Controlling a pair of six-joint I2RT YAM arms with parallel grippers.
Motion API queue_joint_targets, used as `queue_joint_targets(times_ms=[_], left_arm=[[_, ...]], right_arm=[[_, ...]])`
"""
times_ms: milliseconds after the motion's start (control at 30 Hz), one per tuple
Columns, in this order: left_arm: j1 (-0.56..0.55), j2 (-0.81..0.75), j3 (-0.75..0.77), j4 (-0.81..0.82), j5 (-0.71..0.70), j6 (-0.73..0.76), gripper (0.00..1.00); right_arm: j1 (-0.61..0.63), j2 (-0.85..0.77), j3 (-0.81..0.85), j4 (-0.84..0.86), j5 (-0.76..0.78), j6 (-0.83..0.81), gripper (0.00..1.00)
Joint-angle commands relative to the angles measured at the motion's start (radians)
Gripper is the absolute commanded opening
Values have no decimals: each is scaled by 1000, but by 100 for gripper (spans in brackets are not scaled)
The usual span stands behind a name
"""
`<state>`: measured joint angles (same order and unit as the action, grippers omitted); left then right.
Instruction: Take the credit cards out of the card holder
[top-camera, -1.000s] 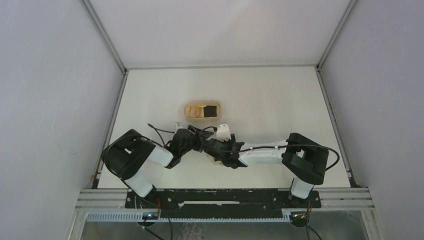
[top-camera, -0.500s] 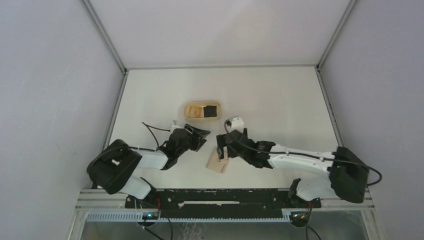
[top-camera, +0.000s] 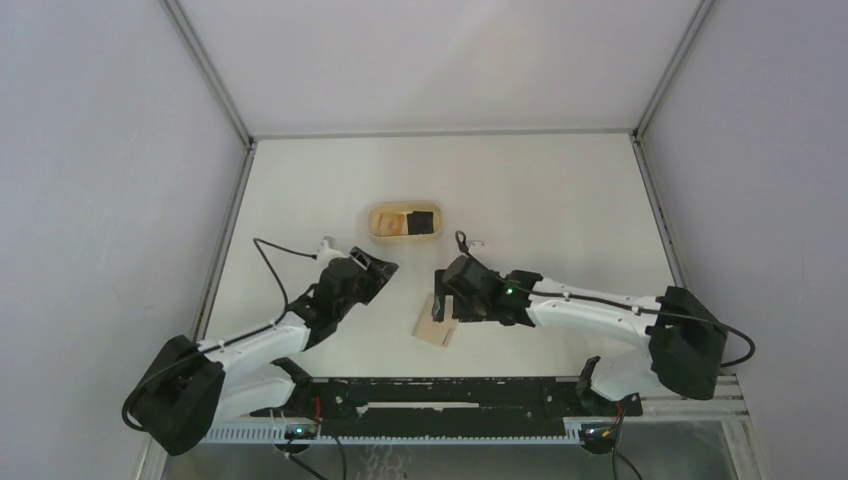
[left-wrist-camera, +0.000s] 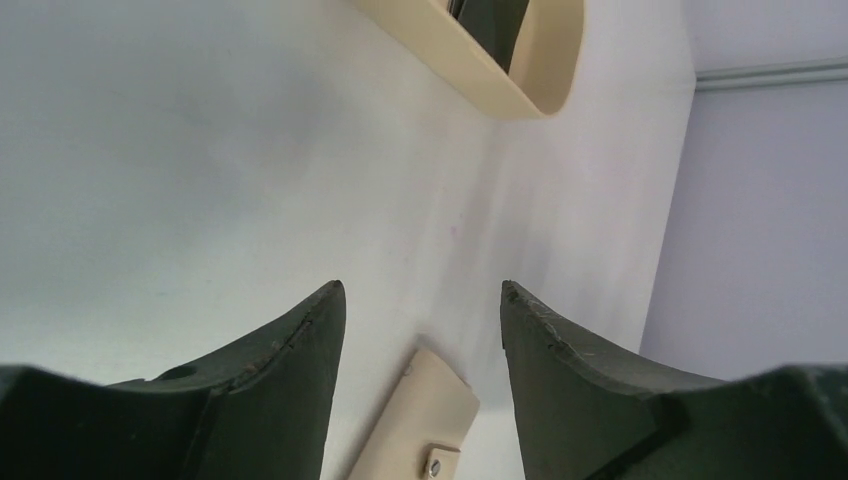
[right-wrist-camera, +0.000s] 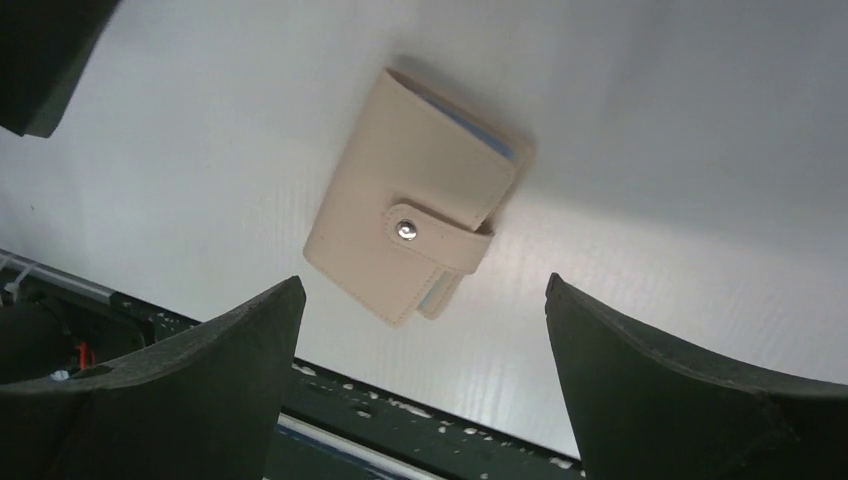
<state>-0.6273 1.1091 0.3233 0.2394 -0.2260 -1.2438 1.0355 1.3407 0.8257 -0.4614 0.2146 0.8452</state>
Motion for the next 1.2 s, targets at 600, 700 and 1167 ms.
queue_joint_targets(times_ms=[600, 700, 1167], left_arm=[[127, -303, -117, -140, 76, 157, 65], [134, -301, -127, -129, 89, 159, 65], [140, -250, -100, -121, 102, 169, 65]], right_arm=[[103, 544, 492, -481, -7, 348, 100], [111, 561, 488, -494, -16, 370, 100], [-7, 543, 471, -155, -37, -296, 80]])
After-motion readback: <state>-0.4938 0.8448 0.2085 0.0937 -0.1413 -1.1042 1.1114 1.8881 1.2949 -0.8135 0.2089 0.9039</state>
